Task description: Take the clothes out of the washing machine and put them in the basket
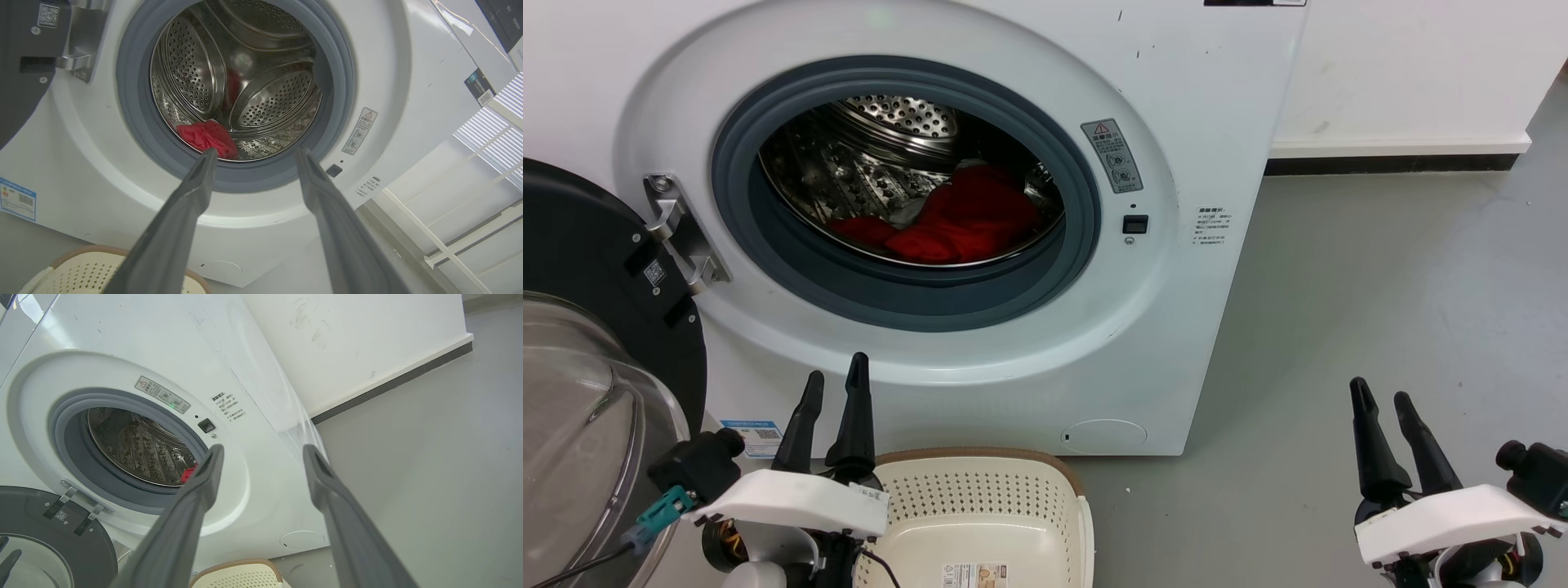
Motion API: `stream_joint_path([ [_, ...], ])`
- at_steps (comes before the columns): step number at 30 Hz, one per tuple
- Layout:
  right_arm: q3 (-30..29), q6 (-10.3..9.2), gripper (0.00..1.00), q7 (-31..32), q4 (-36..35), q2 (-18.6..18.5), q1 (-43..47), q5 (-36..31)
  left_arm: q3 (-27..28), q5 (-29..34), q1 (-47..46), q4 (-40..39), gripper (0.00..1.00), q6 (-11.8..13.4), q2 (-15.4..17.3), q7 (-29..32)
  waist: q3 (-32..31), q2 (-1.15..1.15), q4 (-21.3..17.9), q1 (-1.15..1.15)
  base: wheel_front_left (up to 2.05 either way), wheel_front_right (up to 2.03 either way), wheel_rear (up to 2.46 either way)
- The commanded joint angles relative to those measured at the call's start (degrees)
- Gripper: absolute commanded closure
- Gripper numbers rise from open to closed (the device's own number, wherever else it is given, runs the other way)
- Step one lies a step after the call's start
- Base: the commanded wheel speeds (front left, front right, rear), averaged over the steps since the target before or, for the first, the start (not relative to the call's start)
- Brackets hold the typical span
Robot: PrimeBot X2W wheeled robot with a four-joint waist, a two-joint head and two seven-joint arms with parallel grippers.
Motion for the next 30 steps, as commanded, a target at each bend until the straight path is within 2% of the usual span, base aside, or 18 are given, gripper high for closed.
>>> stream_joint_path([
  [1,0.14,0.0,0.0,-0.26,-1.11,-0.11,0.11,-2.19,-0.17,2.02,-1.18,-0.77,0.0,0.18,0.14,-0.56,-0.02,0.0,0.02,0.0,0.0,0.0,0.0],
  [18,0.01,0.0,0.0,0.66,-4.16,-0.1,1.67,-15.7,0.06,12.93,-1.39,0.96,0.0,0.69,0.27,-3.23,-0.32,0.0,0.26,0.0,0.0,0.0,0.0],
  [30,0.12,0.0,0.0,0.29,-4.43,-0.09,2.48,-22.67,0.29,19.79,-1.8,2.73,0.0,0.9,0.62,-4.82,-0.37,0.0,0.46,0.0,0.0,0.0,0.0],
])
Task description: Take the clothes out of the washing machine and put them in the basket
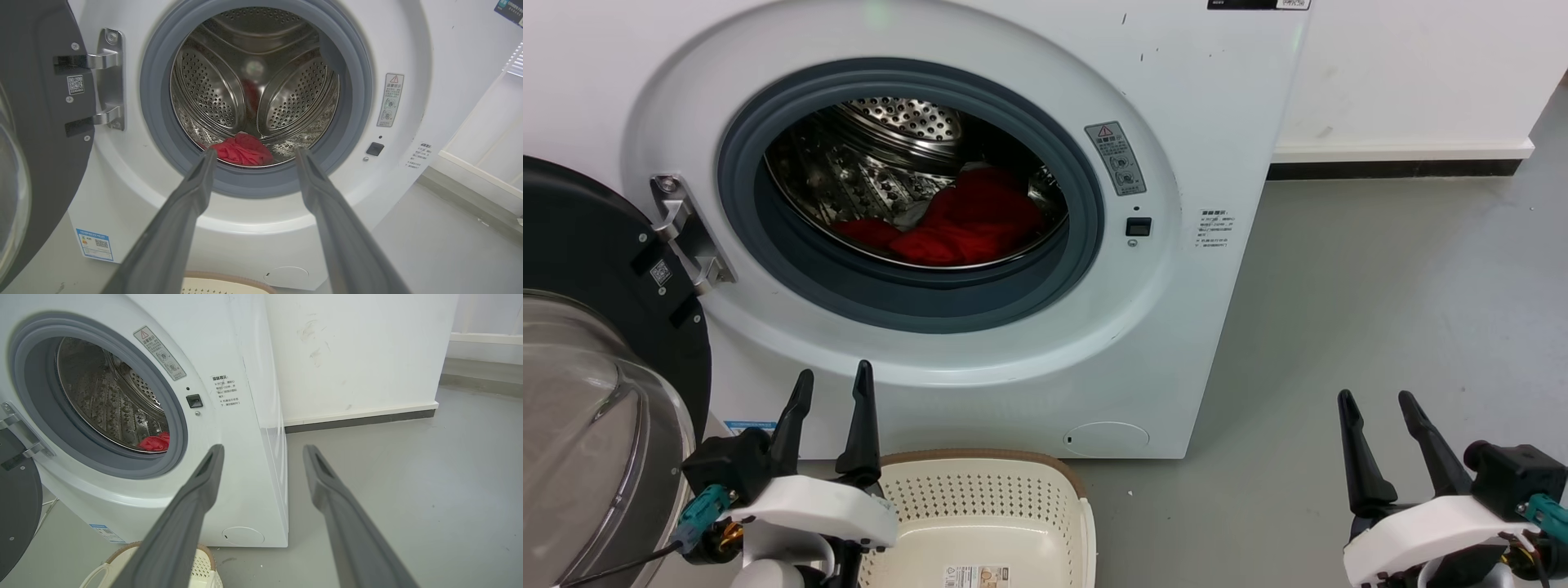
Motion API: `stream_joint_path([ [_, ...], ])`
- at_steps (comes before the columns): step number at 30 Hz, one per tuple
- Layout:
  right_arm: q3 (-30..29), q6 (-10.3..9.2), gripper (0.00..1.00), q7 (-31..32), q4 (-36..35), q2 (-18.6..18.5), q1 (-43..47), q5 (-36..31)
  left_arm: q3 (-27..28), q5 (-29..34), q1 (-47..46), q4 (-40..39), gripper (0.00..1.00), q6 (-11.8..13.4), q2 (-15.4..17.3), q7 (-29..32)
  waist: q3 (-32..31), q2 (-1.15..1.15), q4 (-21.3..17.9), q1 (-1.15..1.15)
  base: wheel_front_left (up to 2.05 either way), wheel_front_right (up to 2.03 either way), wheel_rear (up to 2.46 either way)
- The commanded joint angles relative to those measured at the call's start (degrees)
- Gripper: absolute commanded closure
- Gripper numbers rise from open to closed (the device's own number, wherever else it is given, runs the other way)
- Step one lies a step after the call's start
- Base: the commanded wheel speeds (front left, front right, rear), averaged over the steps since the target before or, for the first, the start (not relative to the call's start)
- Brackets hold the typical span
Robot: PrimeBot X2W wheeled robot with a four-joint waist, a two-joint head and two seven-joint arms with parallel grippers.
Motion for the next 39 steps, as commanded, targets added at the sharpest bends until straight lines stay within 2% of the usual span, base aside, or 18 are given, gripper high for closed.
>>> stream_joint_path([
  [1,0.08,-0.02,0.0,-0.47,0.01,-0.08,0.38,-1.81,-0.03,1.69,-1.39,0.06,0.0,0.08,0.34,-0.57,0.01,0.0,0.04,0.0,0.0,0.0,0.0],
  [6,0.11,-0.02,0.0,-1.26,1.28,-0.07,0.53,-5.44,-0.35,5.82,-1.48,1.28,0.0,0.1,0.44,-1.55,-0.03,0.0,0.14,0.0,0.0,0.0,0.0],
  [23,0.52,-0.02,0.0,-2.8,1.89,-0.06,0.57,-12.26,-0.33,13.4,-1.82,2.6,0.0,0.47,0.46,-3.48,0.06,0.0,0.13,0.0,0.0,0.0,0.0],
  [35,0.96,-0.03,0.0,-3.87,2.28,-0.05,0.84,-15.97,-0.46,18.1,-2.0,3.36,0.0,0.89,0.4,-4.7,0.07,0.0,0.07,0.0,0.0,0.0,0.0],
  [39,0.94,-0.03,0.0,-3.95,2.61,-0.05,0.77,-15.12,-0.26,17.54,-1.88,3.8,0.0,1.11,0.33,-4.66,0.03,0.0,0.03,0.0,0.0,0.0,0.0],
])
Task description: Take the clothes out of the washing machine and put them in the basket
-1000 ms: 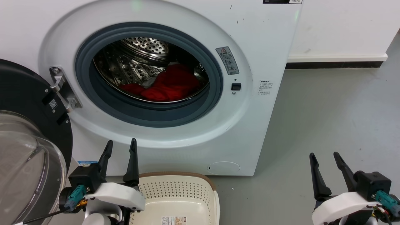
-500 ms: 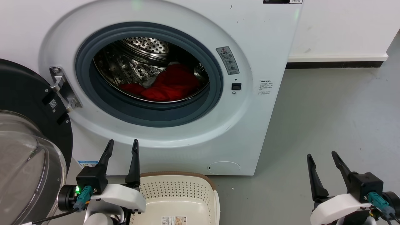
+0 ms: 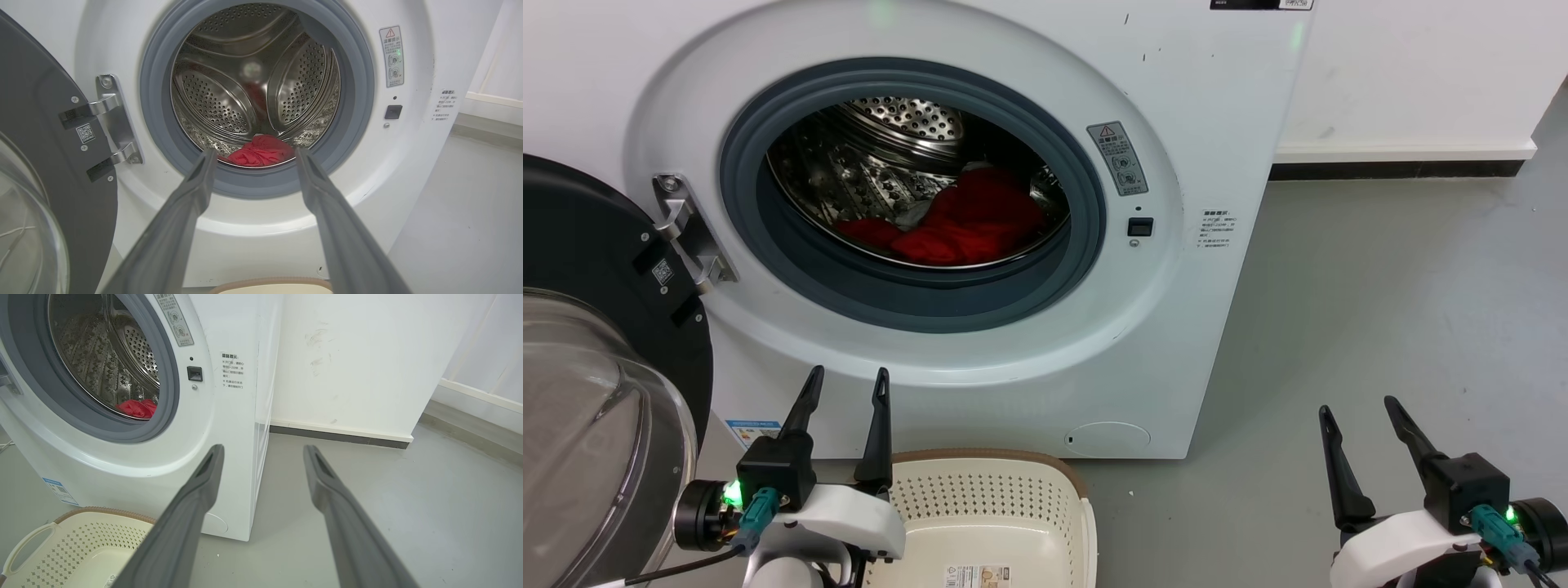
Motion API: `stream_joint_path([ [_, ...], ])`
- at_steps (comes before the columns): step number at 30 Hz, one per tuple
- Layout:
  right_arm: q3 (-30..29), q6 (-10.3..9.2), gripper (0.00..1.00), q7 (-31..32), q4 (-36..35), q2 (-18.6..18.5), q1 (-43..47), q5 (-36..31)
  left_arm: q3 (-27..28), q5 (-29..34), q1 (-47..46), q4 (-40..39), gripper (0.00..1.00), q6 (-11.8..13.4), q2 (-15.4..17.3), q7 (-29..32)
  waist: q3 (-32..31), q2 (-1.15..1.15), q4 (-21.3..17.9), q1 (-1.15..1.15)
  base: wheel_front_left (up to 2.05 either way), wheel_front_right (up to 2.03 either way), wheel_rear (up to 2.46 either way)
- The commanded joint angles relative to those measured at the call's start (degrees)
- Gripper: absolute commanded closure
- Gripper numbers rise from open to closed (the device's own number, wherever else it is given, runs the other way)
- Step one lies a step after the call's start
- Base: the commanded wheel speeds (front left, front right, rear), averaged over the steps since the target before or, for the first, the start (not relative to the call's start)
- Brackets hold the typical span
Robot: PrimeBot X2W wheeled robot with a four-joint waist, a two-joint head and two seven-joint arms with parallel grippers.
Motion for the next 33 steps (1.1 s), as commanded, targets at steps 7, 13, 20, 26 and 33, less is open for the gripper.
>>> stream_joint_path([
  [7,-0.11,-0.04,0.0,-0.44,0.46,-0.03,0.69,0.95,-0.01,-0.25,-0.52,0.55,0.0,0.32,0.05,-0.28,0.0,0.0,-0.03,0.0,0.0,0.0,0.0],
  [13,-0.04,-0.04,0.0,-0.39,0.62,-0.03,0.76,1.2,0.07,-0.45,-0.53,0.77,0.0,0.6,-0.01,-0.28,-0.06,0.0,-0.03,0.0,0.0,0.0,0.0],
  [20,0.35,-0.04,0.0,-0.29,0.68,-0.03,0.69,1.16,0.19,-0.51,-0.64,1.04,0.0,0.97,-0.07,-0.25,-0.01,0.0,-0.26,0.0,0.0,0.0,0.0],
  [26,1.79,-0.04,0.0,0.19,-0.71,-0.02,-1.33,1.37,0.67,-0.51,-2.58,1.94,0.0,1.79,0.02,-0.22,1.98,0.0,-1.81,0.0,0.0,0.0,0.0],
  [33,3.49,-0.04,0.0,-0.3,-3.49,0.0,-3.94,2.01,1.74,-0.34,-8.97,4.44,0.0,2.1,1.99,-0.22,8.7,0.0,-5.06,0.0,0.0,0.0,0.0],
])
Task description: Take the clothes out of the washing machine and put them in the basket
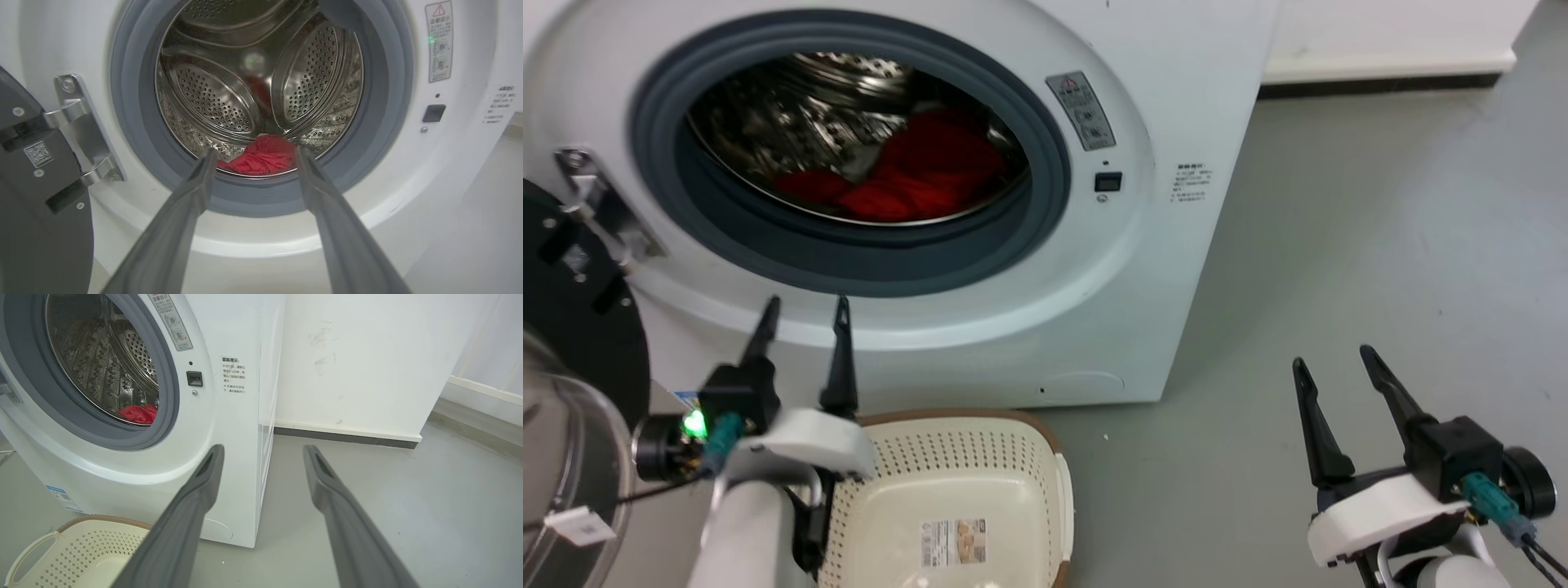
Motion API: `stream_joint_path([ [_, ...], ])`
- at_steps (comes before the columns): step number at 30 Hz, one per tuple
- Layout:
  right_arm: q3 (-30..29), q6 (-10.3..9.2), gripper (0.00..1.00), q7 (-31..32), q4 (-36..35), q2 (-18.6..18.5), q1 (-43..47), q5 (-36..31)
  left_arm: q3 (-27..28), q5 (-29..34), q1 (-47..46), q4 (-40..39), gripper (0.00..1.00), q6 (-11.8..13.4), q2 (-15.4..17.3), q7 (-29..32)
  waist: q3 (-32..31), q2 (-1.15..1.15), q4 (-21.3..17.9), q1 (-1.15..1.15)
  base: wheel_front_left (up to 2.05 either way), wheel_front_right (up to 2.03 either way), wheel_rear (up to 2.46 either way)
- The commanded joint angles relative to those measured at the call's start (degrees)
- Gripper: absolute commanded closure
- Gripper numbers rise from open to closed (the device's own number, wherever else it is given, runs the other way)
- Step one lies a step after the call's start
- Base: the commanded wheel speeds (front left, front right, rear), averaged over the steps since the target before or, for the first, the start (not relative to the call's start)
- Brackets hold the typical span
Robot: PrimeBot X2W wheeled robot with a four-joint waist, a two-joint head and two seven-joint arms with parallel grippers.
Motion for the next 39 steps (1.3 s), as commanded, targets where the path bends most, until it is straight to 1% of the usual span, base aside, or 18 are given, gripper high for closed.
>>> stream_joint_path([
  [1,0.18,-0.04,0.0,-0.38,-0.41,0.03,-1.16,0.35,0.19,0.26,-1.22,0.32,0.0,0.08,0.46,-0.13,3.15,0.0,-2.15,0.0,0.0,0.0,0.0],
  [5,0.63,-0.04,0.0,-1.0,-1.62,0.03,-2.68,1.07,0.62,0.45,-6.19,2.85,0.0,-0.35,2.85,-0.04,7.74,0.0,-4.41,0.0,0.0,0.0,0.0],
  [9,1.39,-0.04,0.0,-2.02,-2.33,0.05,-4.61,2.19,1.34,0.45,-11.66,6.0,0.0,-1.1,6.28,0.43,12.09,0.0,-7.09,0.0,0.0,0.0,0.0],
  [14,2.53,-0.04,0.0,-3.49,-1.5,0.05,-6.46,3.23,1.49,0.88,-18.14,10.0,0.0,-1.9,10.45,1.43,15.99,0.0,-10.21,0.0,0.0,0.0,0.0],
  [18,3.38,-0.04,0.0,-4.61,-0.3,0.05,-7.5,4.36,1.16,1.28,-21.92,12.16,0.0,-2.14,12.67,2.82,18.32,0.0,-12.52,0.0,0.0,0.0,0.0],
  [19,3.65,-0.04,0.0,-5.56,0.45,0.07,-8.36,5.3,0.86,1.4,-25.18,13.67,0.0,-2.64,14.73,4.46,20.31,0.0,-14.05,0.0,0.0,0.0,0.0],
  [25,5.02,-0.04,0.0,-6.94,2.31,0.08,-9.69,7.55,-0.33,2.1,-32.3,17.3,0.0,-3.61,20.02,8.15,24.0,0.0,-17.0,0.0,0.0,0.0,0.0],
  [26,5.9,-0.04,0.0,-7.48,3.29,0.07,-10.29,8.62,-1.56,2.78,-35.35,18.51,0.0,-3.98,22.2,10.42,25.1,0.0,-18.2,0.0,0.0,0.0,0.0],
  [33,8.24,-0.04,0.0,-8.01,4.83,0.06,-11.56,10.56,-4.56,3.09,-43.45,21.63,0.0,-4.52,27.8,17.77,27.39,0.0,-20.89,0.0,0.0,0.0,0.0],
  [36,9.05,-0.04,0.0,-8.03,4.68,0.06,-11.83,11.5,-6.63,3.21,-47.07,22.89,0.0,-4.65,30.25,20.99,28.4,0.0,-22.04,0.0,0.0,0.0,0.0],
  [39,9.94,-0.04,0.0,-8.04,4.35,0.07,-11.83,12.6,-9.94,2.62,-49.99,24.12,0.0,-4.71,32.7,24.3,29.42,0.0,-23.28,0.0,0.0,0.0,0.0],
])
